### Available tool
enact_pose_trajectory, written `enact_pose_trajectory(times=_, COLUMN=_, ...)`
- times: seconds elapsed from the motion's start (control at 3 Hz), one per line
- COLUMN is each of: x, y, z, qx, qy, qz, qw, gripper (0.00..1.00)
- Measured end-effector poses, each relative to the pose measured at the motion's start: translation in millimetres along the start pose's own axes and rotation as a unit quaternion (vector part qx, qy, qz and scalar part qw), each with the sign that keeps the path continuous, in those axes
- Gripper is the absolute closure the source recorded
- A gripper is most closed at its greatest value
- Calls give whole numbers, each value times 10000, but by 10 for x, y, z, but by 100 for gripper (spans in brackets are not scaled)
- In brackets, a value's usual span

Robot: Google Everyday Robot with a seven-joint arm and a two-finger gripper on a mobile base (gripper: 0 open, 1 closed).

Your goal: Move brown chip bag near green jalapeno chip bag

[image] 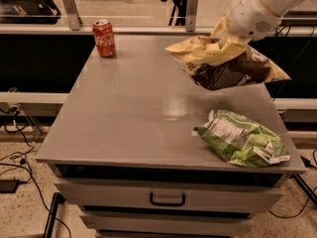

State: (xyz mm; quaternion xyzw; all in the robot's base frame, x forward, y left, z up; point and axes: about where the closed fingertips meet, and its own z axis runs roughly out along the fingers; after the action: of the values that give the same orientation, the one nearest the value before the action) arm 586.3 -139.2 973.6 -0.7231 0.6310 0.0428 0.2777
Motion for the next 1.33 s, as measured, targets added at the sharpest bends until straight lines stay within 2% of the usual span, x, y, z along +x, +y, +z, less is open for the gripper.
enact_pose_trajectory(times=0.67, x=-21, y=-16, z=45, qx=-4, qy=-19, qz=-16, qw=10000, gripper=0)
enact_pose_trajectory(times=1.0, x=-21, y=-16, z=45, qx=-4, qy=-19, qz=-16, qw=10000, gripper=0)
enact_pose_trajectory(times=1.33, x=4, y=-50, z=-73, qx=-62, qy=3, qz=-183, qw=9998, gripper=0)
